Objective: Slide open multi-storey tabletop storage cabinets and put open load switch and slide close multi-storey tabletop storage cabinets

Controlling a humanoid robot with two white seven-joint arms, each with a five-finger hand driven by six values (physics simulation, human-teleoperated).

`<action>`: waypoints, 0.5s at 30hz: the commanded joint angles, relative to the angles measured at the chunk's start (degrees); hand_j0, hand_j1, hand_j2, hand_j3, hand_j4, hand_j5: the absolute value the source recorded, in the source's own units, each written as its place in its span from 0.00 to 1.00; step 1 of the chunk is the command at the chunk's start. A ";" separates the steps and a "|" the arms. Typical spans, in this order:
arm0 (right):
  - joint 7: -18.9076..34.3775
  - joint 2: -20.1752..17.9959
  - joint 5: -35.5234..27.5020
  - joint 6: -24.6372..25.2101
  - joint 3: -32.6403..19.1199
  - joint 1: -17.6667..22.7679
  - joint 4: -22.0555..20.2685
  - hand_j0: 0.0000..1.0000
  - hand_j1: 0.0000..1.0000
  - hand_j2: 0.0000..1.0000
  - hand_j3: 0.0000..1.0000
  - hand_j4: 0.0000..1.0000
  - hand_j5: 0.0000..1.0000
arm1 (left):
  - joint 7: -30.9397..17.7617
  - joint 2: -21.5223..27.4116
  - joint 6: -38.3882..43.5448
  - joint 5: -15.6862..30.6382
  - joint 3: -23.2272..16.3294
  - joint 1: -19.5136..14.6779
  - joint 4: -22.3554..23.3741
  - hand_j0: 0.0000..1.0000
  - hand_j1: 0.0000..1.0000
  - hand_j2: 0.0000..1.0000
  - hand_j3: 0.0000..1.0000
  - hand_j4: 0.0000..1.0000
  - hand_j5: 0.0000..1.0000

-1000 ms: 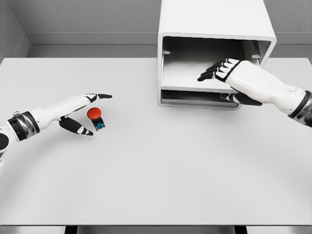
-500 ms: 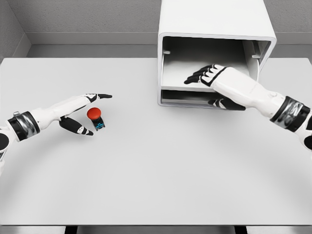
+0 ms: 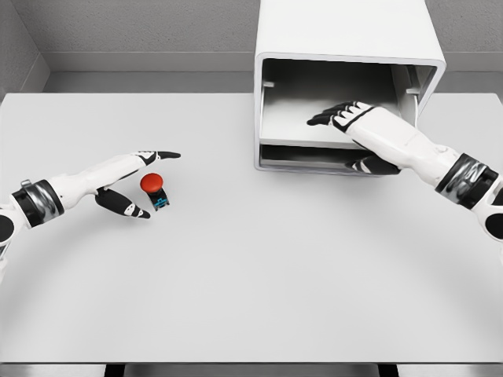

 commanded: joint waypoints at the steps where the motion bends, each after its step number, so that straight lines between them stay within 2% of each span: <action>1: 0.00 -0.02 0.45 1.67 0.29 0.00 0.62 0.90 0.90 0.90 0.90 0.90 0.90 | 0.02 0.05 0.08 0.37 -0.02 0.00 -0.03 1.00 1.00 1.00 1.00 1.00 1.00; 3: 0.00 -0.02 0.89 2.28 0.55 -0.09 0.79 0.90 0.90 0.90 0.90 0.90 0.90 | 0.02 0.05 0.08 0.28 0.07 0.00 -0.03 1.00 1.00 1.00 1.00 1.00 1.00; 10: 0.00 -0.11 2.12 2.46 1.61 0.26 0.00 0.90 0.90 0.90 0.90 0.90 0.90 | 0.02 0.05 0.08 0.37 0.07 0.00 -0.03 0.85 0.85 0.85 0.85 0.85 0.85; 15: 0.00 -0.19 2.21 2.46 1.69 0.88 -1.58 0.92 0.92 0.92 0.92 0.92 0.92 | 0.02 0.05 -0.01 0.20 -0.02 0.09 -0.03 0.86 0.86 0.86 0.86 0.86 0.86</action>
